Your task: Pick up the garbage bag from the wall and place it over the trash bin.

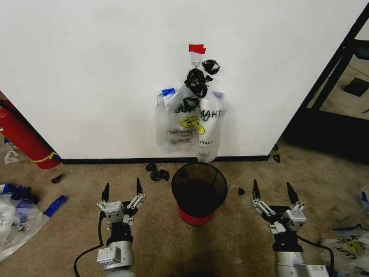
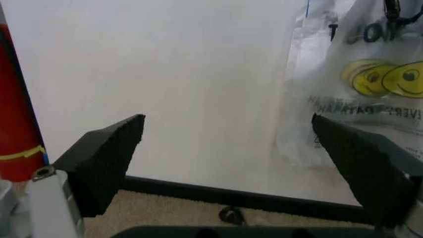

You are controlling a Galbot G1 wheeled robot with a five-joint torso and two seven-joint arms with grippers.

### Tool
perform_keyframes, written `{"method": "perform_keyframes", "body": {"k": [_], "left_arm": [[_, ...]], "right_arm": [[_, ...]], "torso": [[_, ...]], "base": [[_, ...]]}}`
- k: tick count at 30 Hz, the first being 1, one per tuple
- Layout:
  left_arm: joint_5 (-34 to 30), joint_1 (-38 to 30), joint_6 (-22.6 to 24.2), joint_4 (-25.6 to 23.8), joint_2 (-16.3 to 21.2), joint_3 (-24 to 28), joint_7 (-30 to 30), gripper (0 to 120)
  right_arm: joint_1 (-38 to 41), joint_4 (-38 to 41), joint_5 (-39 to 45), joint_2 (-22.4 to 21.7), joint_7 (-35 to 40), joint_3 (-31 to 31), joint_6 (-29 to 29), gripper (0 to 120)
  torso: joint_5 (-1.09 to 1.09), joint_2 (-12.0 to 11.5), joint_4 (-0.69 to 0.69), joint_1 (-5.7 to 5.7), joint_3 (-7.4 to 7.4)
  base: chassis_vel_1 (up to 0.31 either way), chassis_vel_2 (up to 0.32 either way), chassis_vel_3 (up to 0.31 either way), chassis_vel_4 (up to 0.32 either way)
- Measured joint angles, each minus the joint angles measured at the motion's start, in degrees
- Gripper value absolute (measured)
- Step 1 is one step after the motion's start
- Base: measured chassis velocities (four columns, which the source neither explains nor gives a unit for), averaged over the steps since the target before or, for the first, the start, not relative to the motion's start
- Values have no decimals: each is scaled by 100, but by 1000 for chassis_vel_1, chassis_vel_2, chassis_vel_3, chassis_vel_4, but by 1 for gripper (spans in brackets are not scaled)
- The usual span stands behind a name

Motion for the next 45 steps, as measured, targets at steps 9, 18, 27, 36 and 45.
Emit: {"method": "perform_keyframes", "body": {"k": [9,18,27,36,45], "left_arm": [[-47,-17,6,-45,40,-20,7,100],[-43,-5,-16,-76,24,-48,21,100],[93,121,-145,-81,-30,-50,37,100],[106,117,-254,-10,283,-168,59,100],[-20,-80,-130,172,397,70,130,100]], "right_arm": [[-25,89,155,-50,-19,-30,-102,100],[-41,48,121,-128,42,-28,-114,100],[183,3,529,-553,-31,-193,-499,100],[1191,299,2527,-1808,-651,-584,-1646,100],[2637,35,3361,-2275,-651,-1398,-2441,100]], "torso": [[0,0,0,0,0],[0,0,0,0,0],[1,0,0,0,0],[1,0,1,0,0],[0,0,-5,0,0]], "base": [[0,0,0,0],[0,0,0,0],[0,0,0,0],[0,0,0,0],[0,0,0,0]]}}
